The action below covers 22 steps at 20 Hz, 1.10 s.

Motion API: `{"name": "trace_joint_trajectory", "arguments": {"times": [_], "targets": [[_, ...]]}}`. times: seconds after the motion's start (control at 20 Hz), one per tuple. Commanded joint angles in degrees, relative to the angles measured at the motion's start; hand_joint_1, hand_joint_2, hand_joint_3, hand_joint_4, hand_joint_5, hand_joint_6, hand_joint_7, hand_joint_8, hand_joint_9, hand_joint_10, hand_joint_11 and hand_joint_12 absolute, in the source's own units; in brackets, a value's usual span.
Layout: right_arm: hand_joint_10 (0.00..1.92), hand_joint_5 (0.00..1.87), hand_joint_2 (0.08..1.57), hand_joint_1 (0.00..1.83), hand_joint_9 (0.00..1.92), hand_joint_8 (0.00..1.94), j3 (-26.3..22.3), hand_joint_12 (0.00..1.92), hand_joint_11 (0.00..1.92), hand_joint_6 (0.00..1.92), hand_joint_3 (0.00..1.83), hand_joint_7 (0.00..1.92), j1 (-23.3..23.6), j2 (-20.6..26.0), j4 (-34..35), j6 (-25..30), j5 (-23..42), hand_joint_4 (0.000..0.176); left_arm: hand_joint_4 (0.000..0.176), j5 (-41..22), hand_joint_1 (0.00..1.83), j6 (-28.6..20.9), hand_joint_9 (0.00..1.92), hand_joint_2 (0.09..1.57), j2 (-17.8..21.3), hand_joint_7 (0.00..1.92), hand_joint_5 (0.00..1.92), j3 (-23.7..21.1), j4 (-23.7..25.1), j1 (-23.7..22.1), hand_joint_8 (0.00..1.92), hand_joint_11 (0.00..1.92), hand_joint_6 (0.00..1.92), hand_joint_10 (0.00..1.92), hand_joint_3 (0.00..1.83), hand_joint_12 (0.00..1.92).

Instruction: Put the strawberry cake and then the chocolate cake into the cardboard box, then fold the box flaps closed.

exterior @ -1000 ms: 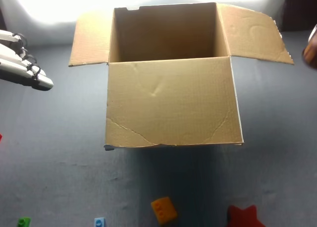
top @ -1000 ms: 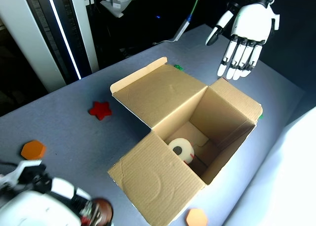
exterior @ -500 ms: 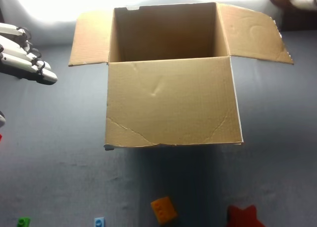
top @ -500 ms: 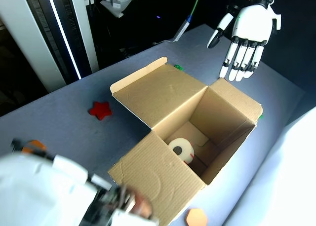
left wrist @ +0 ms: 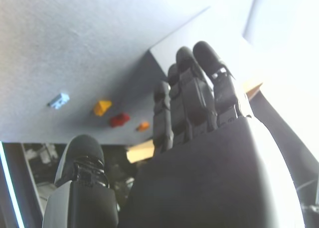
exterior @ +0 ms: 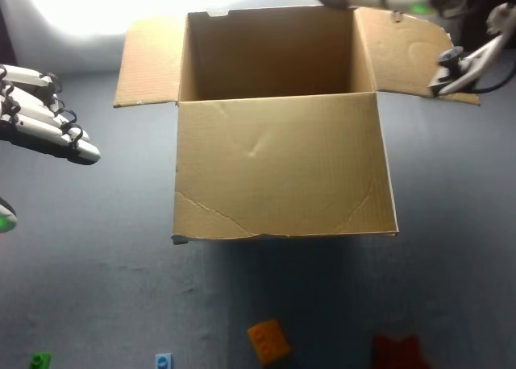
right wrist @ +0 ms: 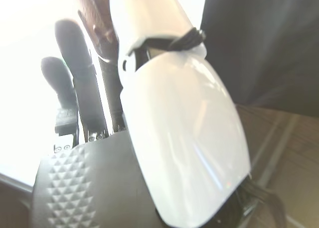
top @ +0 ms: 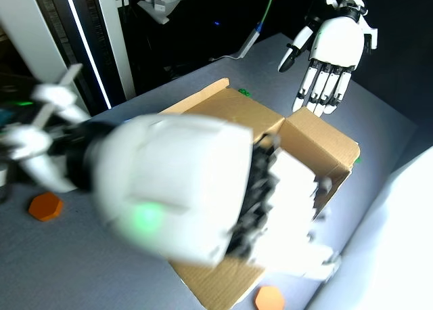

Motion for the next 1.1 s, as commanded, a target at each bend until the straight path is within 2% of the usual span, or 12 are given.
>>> {"name": "trace_joint_trajectory", "arguments": {"times": [0.0, 0.25, 0.35, 0.5, 0.55, 0.6, 0.65, 0.7, 0.75, 0.85, 0.95, 1.05], "targets": [[1.53, 0.85, 1.18, 1.35, 0.68, 1.23, 0.34, 1.92, 0.21, 1.07, 0.00, 0.91, 0.12, 0.11, -0.02, -0.31, 7.25, 0.000, 0.054, 0.49, 0.13, 0.45, 0.38, 1.18, 0.21, 0.28, 0.21, 0.44, -4.79, -0.43, 0.00, 0.00, 0.00, 0.00, 0.00, 1.10], [1.51, 0.88, 1.18, 1.34, 0.69, 1.16, 0.72, 1.92, 0.21, 1.07, 0.00, 0.92, -2.67, -4.47, 0.12, -2.96, 7.31, 0.000, 0.046, 1.28, 0.14, 0.47, 0.37, 1.19, -0.36, 0.28, 0.22, 1.24, -6.50, -0.43, 0.00, 0.00, 0.00, 0.00, 0.00, 1.10], [1.49, 0.88, 1.17, 1.35, 0.70, 1.13, 0.88, 1.92, 0.20, 1.05, 0.00, 0.94, -3.35, -4.75, 0.10, -3.08, 7.32, 0.000, 0.054, 1.28, 0.13, 0.47, 0.37, 1.18, -0.52, 0.28, 0.22, 1.23, -6.76, -0.44, 0.00, 0.00, 0.00, 0.00, 0.00, 1.10], [1.50, 0.88, 1.17, 1.35, 0.71, 1.13, 1.01, 1.92, 0.21, 1.04, 0.00, 0.94, -3.70, -4.77, 0.10, -2.90, 7.01, 0.000, 0.057, 1.50, 0.13, 0.47, 0.37, 1.18, -0.67, 0.27, 0.22, 1.15, -7.21, -0.44, 0.00, 0.00, 0.00, 0.00, 0.00, 1.12], [1.35, 0.87, 1.17, 1.23, 0.64, 1.22, 1.01, 1.92, 0.21, 1.08, 0.00, 0.90, -3.69, -4.75, 0.24, -2.28, 6.34, 0.000, 0.057, 1.57, 0.13, 0.47, 0.37, 1.18, -0.67, 0.27, 0.22, 1.08, -7.29, -0.44, 0.00, 0.00, 0.00, 0.00, 0.00, 1.12], [1.26, 0.83, 1.19, 1.13, 0.55, 0.82, 1.01, 1.92, 0.20, 1.18, 0.00, 0.76, -3.62, -4.74, 0.84, -2.23, 6.00, 0.000, 0.057, 1.66, 0.14, 0.47, 0.38, 1.18, -0.67, 0.28, 0.22, 1.01, -7.36, -0.44, 0.00, 0.00, 0.00, 0.00, 0.00, 1.12], [1.16, 0.49, 1.17, 1.03, 0.42, 0.48, 1.01, 1.91, 0.14, 0.71, 0.00, 0.58, -3.58, -4.59, 1.09, -2.25, 5.88, 0.000, 0.060, 1.76, 0.13, 0.47, 0.38, 1.18, -0.74, 0.28, 0.22, 0.90, -7.40, -0.44, 0.00, 0.00, 0.00, 0.00, 0.00, 1.12], [0.98, 0.27, 1.15, 0.92, 0.32, 0.20, 1.01, 1.82, 0.04, 0.41, 0.00, 0.46, -3.58, -4.49, 1.09, -2.26, 5.88, 0.000, 0.059, 1.80, 0.13, 0.47, 0.38, 1.18, -0.75, 0.28, 0.22, 0.76, -7.44, -0.44, 0.00, 0.00, 0.00, 0.00, 0.00, 1.12], [0.86, 0.21, 1.12, 0.87, 0.27, 0.07, 1.01, 1.73, 0.01, 0.23, 0.00, 0.40, -3.65, -4.41, 1.08, -2.26, 5.69, 0.000, 0.057, 1.85, 0.13, 0.47, 0.38, 1.18, -0.75, 0.28, 0.22, 0.65, -7.45, -0.45, 0.00, 0.00, 0.00, 0.00, 0.00, 1.10], [0.51, 0.10, 1.07, 0.76, 0.16, 0.00, 1.01, 1.37, 0.00, 0.05, 0.00, 0.23, -3.79, -4.29, 1.07, -2.30, 5.42, 0.000, 0.053, 2.19, 0.14, 0.80, 0.38, 1.18, -0.79, 0.28, 0.22, 0.65, -7.48, -0.45, 0.00, 0.00, 0.00, 0.00, 0.00, 1.09], [0.25, 0.09, 1.04, 0.75, 0.15, 0.00, 1.01, 1.14, 0.00, 0.01, 0.00, 0.16, -3.84, -4.08, 1.06, -2.39, 5.00, 0.006, 0.048, 2.53, 0.15, 1.02, 0.38, 1.18, -0.81, 0.28, 0.23, 0.68, -7.74, -0.47, 0.00, 0.00, 0.00, 0.00, 0.00, 1.09], [0.16, 0.07, 1.03, 0.75, 0.12, 0.00, 0.89, 0.93, 0.00, 0.00, 0.00, 0.13, -3.84, -3.46, 1.05, -2.39, 3.26, 0.011, 0.049, 2.54, 0.15, 1.02, 0.39, 1.18, -0.82, 0.29, 0.23, 0.63, -8.27, -0.47, 0.00, 0.00, 0.01, 0.01, 0.00, 1.10]]}}
